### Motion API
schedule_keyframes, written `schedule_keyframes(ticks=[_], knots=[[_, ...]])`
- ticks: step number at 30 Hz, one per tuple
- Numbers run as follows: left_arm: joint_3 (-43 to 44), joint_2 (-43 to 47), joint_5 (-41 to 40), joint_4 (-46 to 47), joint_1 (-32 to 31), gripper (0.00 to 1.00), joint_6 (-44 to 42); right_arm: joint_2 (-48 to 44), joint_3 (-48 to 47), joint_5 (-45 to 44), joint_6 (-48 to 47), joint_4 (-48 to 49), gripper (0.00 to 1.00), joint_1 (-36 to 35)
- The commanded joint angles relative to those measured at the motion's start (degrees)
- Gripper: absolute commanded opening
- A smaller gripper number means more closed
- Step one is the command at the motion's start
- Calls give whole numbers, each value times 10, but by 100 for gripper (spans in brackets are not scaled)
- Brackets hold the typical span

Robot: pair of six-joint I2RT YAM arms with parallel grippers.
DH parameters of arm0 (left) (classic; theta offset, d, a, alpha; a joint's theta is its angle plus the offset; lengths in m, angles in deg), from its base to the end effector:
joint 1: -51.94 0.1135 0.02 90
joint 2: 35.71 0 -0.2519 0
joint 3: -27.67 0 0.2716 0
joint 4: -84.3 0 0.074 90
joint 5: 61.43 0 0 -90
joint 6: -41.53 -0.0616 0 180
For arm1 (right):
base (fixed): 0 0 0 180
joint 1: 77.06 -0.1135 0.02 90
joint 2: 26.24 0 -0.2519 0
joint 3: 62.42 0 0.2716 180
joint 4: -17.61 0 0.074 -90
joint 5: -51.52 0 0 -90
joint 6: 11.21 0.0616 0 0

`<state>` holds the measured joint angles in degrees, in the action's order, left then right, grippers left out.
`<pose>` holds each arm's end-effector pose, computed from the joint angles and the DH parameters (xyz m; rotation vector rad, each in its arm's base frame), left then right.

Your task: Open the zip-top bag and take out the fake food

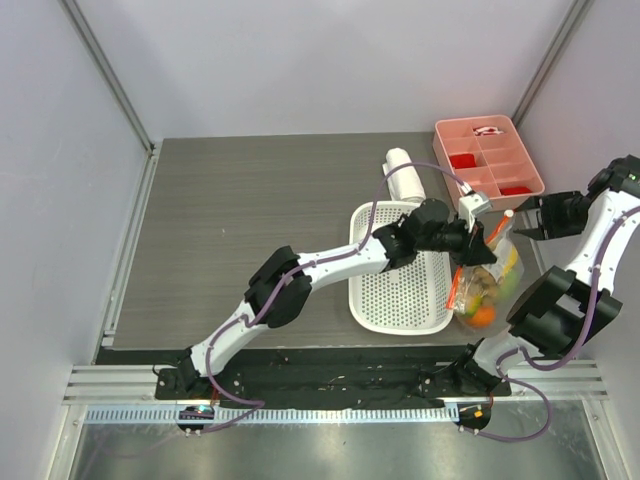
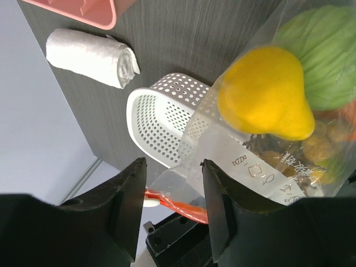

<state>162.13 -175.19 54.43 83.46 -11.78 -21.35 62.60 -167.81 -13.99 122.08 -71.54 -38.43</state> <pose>0.2463 -0.5596 0.2402 0.9618 1.6653 -1.5141 0.2613 -0.1762 0.3186 1.7604 2.1694 0.6229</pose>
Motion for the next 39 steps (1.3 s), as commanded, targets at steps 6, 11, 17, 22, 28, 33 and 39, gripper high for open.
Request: schedule_keyframes(ticks=[6,11,17,22,28,33,39], knots=[[47,28,-13,-24,-18,0,-54,-11,25,39,3,-94,52,1],[59,18,-12,-40,-21,0,-60,-17,34,49,4,-95,49,0],[61,19,-14,-53,-25,0,-65,-27,42,38,3,-97,5,0],[45,41,23,-47,-10,43,9,-23,3,7,-23,-98,1,0],[112,10,73,13,35,68,188,-34,-33,-2,-55,-86,1,-1],[189,-66,102,76,49,61,368,-37,-59,-3,-87,-75,1,-25],[216,-80,89,36,59,55,409,-55,-52,-38,-97,-55,1,-61]])
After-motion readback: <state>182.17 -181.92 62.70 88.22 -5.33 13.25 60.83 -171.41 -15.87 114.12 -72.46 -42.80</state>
